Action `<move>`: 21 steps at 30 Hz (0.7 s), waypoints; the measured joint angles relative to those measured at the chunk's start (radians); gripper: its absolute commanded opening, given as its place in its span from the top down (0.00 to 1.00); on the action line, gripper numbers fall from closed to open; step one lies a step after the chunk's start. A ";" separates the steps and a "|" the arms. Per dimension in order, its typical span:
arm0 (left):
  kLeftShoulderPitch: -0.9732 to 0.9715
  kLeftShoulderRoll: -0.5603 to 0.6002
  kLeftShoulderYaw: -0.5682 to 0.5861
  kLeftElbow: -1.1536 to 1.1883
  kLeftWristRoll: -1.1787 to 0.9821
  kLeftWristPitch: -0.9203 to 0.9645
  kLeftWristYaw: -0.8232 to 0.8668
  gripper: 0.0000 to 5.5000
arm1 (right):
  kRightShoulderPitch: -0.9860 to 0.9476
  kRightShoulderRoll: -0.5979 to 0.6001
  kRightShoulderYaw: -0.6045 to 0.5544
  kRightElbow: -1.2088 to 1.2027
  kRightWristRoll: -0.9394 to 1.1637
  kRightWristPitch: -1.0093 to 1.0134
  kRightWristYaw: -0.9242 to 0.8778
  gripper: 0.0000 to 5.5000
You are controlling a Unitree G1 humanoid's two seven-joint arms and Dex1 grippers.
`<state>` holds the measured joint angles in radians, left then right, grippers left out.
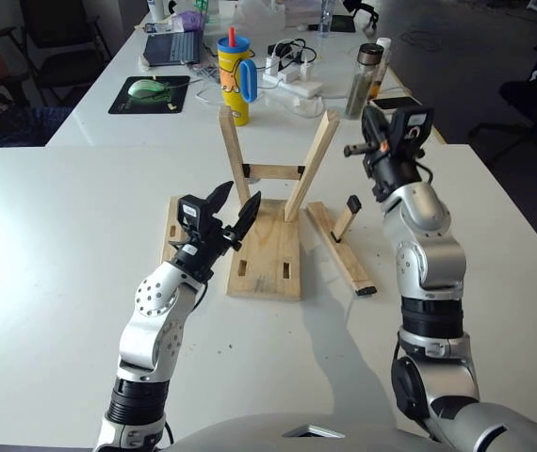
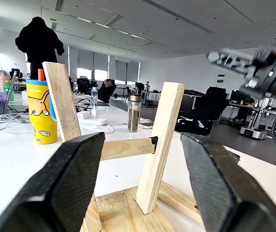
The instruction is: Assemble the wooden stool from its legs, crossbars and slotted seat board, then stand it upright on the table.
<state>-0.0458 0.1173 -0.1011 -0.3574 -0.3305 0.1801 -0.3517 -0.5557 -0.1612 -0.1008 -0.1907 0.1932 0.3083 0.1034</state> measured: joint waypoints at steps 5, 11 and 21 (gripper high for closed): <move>0.001 -0.006 -0.004 0.000 0.000 -0.001 0.004 0.47 | 0.028 0.000 0.042 0.033 -0.041 0.056 -0.012 1.00; 0.002 -0.007 -0.005 0.001 0.000 -0.004 0.003 0.47 | 0.137 0.005 0.114 0.140 -0.077 0.176 -0.014 1.00; 0.002 -0.011 0.001 0.002 0.004 -0.013 0.004 0.47 | 0.107 0.002 0.033 0.134 -0.026 0.063 0.035 1.00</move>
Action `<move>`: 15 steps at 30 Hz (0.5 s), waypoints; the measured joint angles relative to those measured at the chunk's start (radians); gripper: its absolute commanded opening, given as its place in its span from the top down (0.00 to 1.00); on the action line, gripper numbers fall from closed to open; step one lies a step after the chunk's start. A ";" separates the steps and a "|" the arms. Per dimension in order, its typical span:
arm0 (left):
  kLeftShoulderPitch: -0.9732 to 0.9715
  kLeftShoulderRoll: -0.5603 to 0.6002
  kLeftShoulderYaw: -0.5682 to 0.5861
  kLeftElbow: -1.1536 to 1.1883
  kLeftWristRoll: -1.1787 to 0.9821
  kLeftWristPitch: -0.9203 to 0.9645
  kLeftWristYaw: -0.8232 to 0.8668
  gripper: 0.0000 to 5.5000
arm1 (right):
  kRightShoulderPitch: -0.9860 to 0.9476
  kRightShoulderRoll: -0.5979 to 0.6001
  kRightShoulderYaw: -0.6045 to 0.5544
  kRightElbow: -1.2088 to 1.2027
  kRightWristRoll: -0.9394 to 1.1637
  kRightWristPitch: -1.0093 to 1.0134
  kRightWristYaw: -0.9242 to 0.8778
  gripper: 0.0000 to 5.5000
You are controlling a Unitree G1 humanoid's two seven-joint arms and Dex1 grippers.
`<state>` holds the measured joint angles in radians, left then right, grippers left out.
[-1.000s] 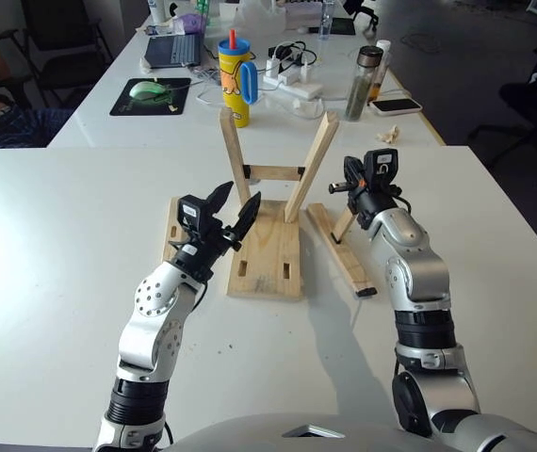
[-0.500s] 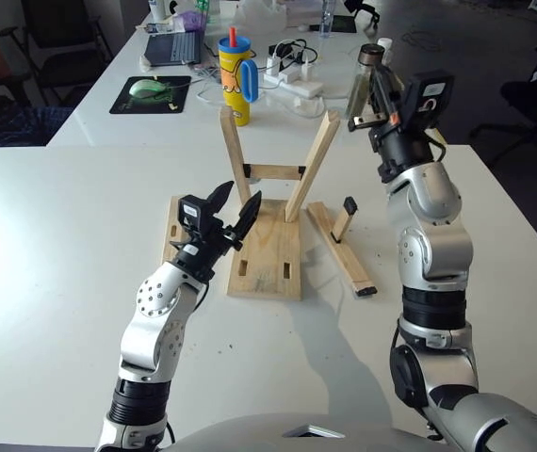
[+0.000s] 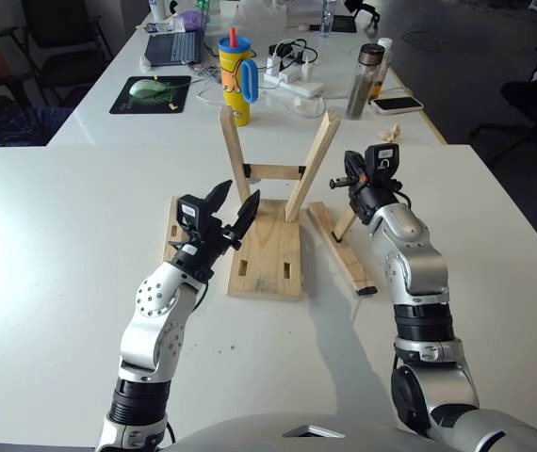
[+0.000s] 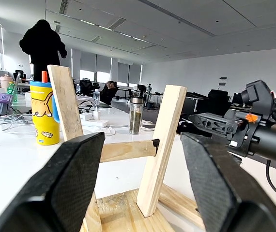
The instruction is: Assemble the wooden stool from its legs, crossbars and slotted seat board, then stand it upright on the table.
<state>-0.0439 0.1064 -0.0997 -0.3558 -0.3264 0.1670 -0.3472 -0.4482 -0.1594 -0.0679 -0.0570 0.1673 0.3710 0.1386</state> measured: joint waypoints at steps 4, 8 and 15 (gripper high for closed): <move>0.003 -0.003 0.000 0.000 0.013 -0.006 0.004 0.47 | -0.075 -0.063 -0.006 -0.151 0.037 0.001 0.077 1.00; 0.014 -0.004 -0.001 0.001 0.020 -0.016 0.012 0.47 | -0.071 -0.138 -0.027 -0.264 0.246 0.225 0.232 0.96; 0.018 0.004 0.012 0.001 0.056 -0.026 0.037 0.47 | 0.189 -0.499 -0.094 -0.464 0.715 0.693 0.612 0.75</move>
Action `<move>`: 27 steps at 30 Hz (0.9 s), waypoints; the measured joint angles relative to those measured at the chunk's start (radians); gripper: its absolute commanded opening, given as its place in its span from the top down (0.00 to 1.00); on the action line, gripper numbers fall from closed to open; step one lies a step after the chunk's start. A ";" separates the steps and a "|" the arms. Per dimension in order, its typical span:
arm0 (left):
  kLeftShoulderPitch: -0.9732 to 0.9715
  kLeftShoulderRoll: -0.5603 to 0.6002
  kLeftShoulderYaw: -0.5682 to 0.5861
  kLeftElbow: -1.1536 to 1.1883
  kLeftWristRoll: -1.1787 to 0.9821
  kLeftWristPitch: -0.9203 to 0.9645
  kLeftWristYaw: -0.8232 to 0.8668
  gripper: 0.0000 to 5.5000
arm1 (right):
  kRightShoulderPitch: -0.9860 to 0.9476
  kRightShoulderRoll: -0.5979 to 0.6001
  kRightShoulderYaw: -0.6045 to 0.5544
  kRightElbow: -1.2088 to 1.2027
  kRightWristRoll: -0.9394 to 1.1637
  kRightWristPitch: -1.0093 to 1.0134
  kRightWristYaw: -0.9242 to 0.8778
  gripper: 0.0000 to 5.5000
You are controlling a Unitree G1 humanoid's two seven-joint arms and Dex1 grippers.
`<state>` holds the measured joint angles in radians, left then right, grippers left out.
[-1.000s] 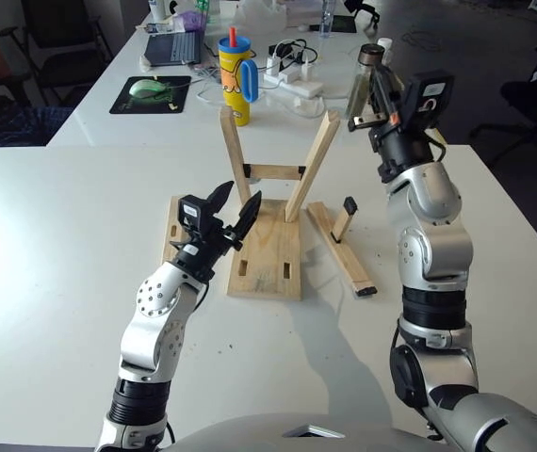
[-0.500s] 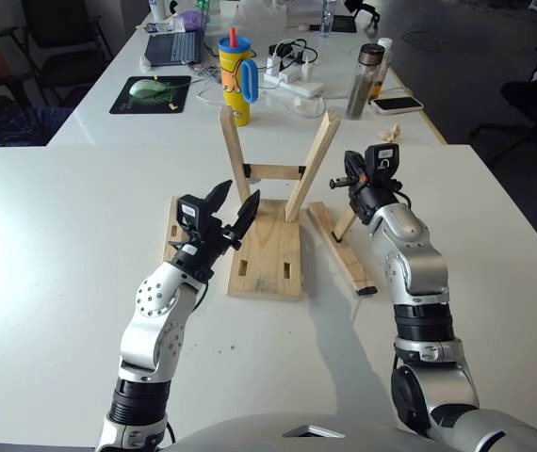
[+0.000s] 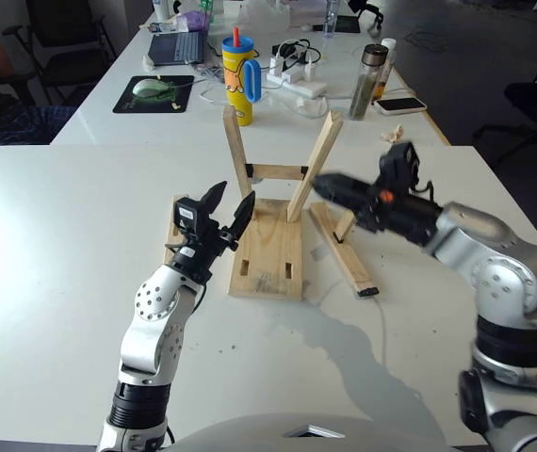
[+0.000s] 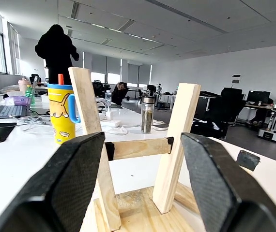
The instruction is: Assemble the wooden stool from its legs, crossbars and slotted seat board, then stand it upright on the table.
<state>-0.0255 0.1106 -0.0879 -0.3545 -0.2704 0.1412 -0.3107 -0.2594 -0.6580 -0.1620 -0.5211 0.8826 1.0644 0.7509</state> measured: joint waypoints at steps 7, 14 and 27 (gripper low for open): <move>-0.001 0.009 0.016 0.008 0.017 0.000 0.025 0.40 | 0.213 -0.176 0.108 0.110 -0.211 -0.058 -0.004 0.56; -0.005 0.003 0.032 0.021 -0.014 0.001 0.009 0.29 | 0.157 -0.034 0.172 0.248 -0.451 -0.203 -0.243 0.37; -0.041 0.017 0.031 0.056 -0.047 0.028 -0.060 0.29 | 0.083 0.093 0.289 0.338 -0.605 -0.206 -0.336 0.40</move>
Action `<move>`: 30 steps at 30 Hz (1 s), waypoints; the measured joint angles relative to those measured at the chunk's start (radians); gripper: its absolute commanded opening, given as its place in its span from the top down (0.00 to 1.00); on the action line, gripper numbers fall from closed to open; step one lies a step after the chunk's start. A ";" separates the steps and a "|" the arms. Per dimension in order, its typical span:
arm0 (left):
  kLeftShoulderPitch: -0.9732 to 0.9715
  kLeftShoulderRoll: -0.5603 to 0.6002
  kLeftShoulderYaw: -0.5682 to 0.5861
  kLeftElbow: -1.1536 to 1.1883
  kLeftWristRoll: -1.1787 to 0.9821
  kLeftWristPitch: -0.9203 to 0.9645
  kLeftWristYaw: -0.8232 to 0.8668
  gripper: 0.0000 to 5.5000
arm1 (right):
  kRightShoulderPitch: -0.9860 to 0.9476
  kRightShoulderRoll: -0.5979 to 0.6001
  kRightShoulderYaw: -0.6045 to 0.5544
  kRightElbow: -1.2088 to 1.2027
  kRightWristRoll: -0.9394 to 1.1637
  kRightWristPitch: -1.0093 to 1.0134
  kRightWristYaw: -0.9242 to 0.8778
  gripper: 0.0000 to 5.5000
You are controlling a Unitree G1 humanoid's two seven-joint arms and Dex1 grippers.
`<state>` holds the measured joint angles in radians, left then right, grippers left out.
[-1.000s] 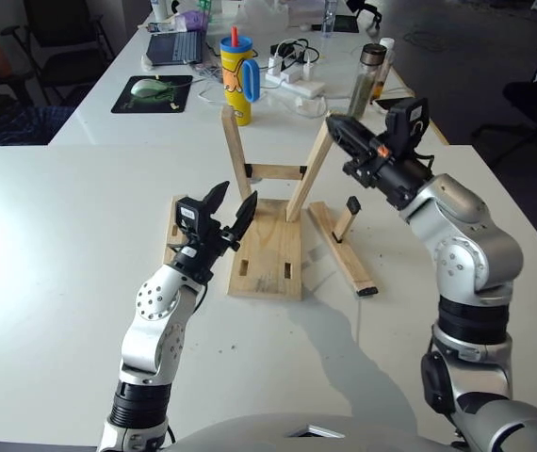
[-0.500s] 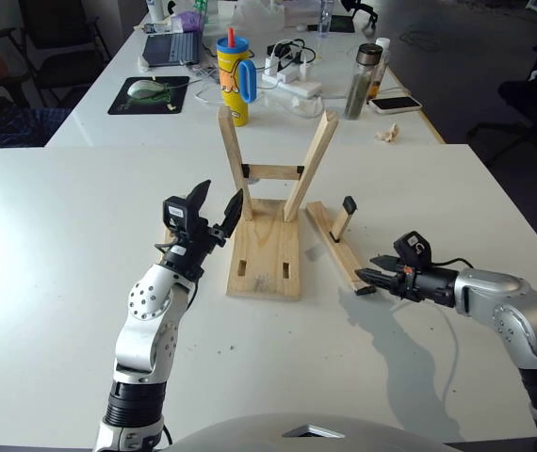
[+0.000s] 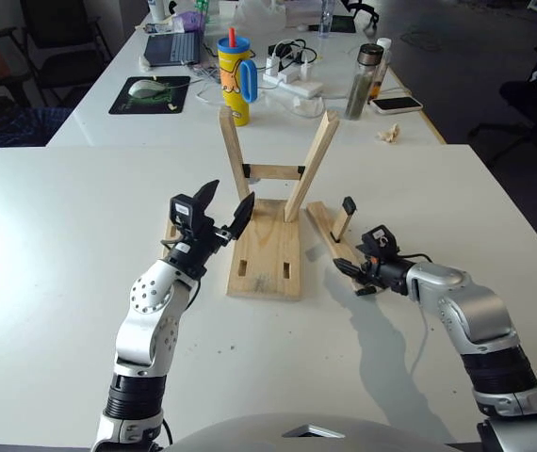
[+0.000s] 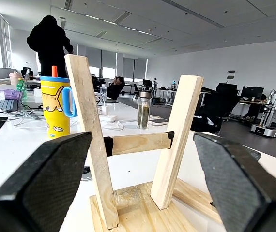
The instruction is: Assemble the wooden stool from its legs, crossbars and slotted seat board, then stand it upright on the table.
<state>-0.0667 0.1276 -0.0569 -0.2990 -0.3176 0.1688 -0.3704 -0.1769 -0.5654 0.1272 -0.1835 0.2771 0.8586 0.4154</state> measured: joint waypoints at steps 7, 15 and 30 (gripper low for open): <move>-0.006 0.005 0.001 0.007 0.002 0.002 -0.006 0.29 | -0.007 0.040 0.006 0.019 -0.032 0.021 -0.014 0.58; -0.024 0.037 0.006 0.011 -0.022 0.078 -0.023 0.29 | -0.019 0.074 -0.113 0.083 0.007 0.023 -0.007 0.63; -0.205 0.135 0.150 0.007 -0.487 0.441 -0.225 0.29 | -0.301 -0.054 -0.568 0.003 0.762 0.199 0.386 0.63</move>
<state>-0.2716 0.2628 0.0928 -0.2915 -0.8048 0.6094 -0.5952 -0.4777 -0.6197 -0.4411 -0.1802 1.0396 1.0578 0.8018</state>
